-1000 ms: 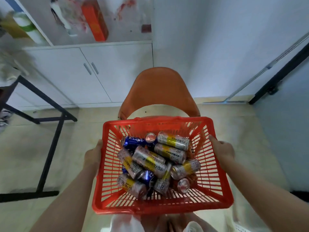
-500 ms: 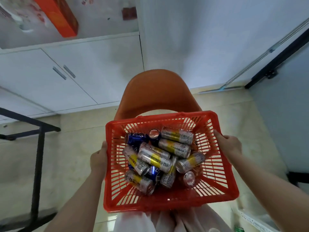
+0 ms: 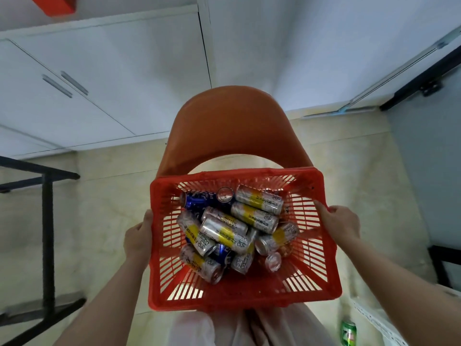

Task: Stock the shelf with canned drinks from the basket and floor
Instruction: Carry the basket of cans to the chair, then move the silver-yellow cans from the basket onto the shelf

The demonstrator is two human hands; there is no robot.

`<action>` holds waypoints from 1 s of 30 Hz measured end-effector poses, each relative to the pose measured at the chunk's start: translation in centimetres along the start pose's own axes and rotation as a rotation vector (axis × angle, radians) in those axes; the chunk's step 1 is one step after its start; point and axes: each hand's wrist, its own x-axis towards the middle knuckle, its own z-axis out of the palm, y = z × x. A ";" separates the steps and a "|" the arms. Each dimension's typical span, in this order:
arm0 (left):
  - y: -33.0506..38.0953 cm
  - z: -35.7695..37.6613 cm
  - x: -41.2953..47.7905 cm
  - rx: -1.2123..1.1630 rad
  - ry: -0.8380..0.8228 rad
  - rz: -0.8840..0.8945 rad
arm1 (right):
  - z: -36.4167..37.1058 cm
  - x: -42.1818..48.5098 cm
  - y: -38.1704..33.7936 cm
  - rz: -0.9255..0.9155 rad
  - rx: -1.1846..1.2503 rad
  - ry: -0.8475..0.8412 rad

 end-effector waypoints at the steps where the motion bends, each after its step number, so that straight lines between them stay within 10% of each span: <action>1: 0.0 0.0 0.2 0.028 -0.001 0.012 | 0.1 0.3 -0.1 -0.009 -0.009 -0.001; 7: 0.3 0.1 0.2 0.401 0.061 0.085 | -0.3 0.3 -1.5 0.003 -0.037 -0.039; 11: 0.0 1.0 -2.5 0.370 0.240 0.416 | 1.2 -3.2 -3.3 -0.163 0.193 0.296; 13: 0.9 1.8 -3.8 0.319 0.158 0.676 | 2.7 -5.1 -4.3 -0.348 0.295 0.422; 16: 1.7 3.6 -4.3 0.376 -0.193 0.856 | 5.4 -7.6 -5.7 -0.447 0.439 0.187; 22: 2.9 8.0 -2.8 0.405 -0.516 0.528 | 11.8 -9.7 -6.8 -0.007 0.443 -0.419; 30: 1.4 10.9 -0.5 0.329 -0.565 0.281 | 16.3 -9.3 -7.4 0.097 0.468 -0.480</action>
